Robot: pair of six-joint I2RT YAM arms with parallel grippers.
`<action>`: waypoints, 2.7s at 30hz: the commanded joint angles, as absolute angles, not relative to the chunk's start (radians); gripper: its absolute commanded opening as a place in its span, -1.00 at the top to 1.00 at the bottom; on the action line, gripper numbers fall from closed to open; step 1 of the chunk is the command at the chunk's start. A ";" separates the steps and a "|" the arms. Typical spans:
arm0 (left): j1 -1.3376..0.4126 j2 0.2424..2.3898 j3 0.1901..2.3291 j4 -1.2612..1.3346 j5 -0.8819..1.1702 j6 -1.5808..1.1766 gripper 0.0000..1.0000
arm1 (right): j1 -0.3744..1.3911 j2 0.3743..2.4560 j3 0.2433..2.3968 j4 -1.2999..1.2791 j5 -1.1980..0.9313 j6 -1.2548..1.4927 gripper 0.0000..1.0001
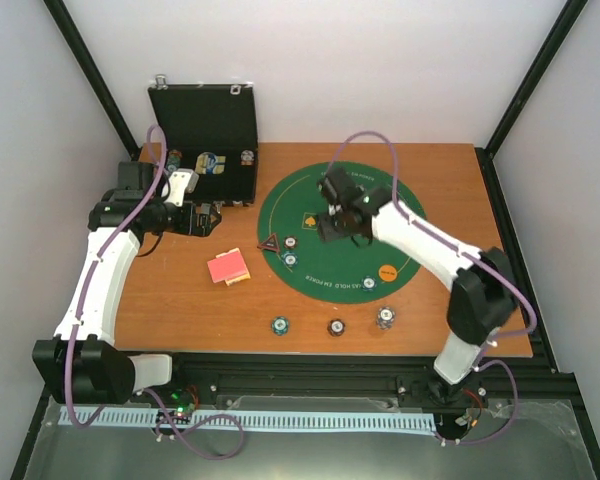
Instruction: Distribute texas hold em gaming equipment
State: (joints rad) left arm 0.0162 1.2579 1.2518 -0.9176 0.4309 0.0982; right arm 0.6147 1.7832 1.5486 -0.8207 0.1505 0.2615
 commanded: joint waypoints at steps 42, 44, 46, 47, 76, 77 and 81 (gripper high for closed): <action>0.021 1.204 1.272 -0.934 0.444 0.103 -1.00 | 1.074 1.531 0.802 -0.622 0.086 0.657 -0.29; 0.021 1.205 1.272 -0.934 0.442 0.103 -1.00 | 1.071 1.531 0.804 -0.624 0.087 0.652 -0.23; 0.022 1.207 1.273 -0.935 0.444 0.103 -1.00 | 1.067 1.531 0.804 -0.625 0.087 0.648 -0.14; 0.022 1.208 1.274 -0.934 0.445 0.103 -1.00 | 1.065 1.530 0.802 -0.627 0.088 0.646 -0.10; 0.023 1.205 1.285 -0.937 0.441 0.098 -1.00 | 0.916 1.361 0.888 -0.762 0.110 0.549 0.41; 0.022 1.204 1.285 -0.939 0.439 0.100 -1.00 | 0.895 1.361 0.892 -0.761 0.107 0.537 0.41; 0.021 1.198 1.287 -0.942 0.435 0.104 -1.00 | 0.826 1.392 0.912 -0.750 0.101 0.488 0.41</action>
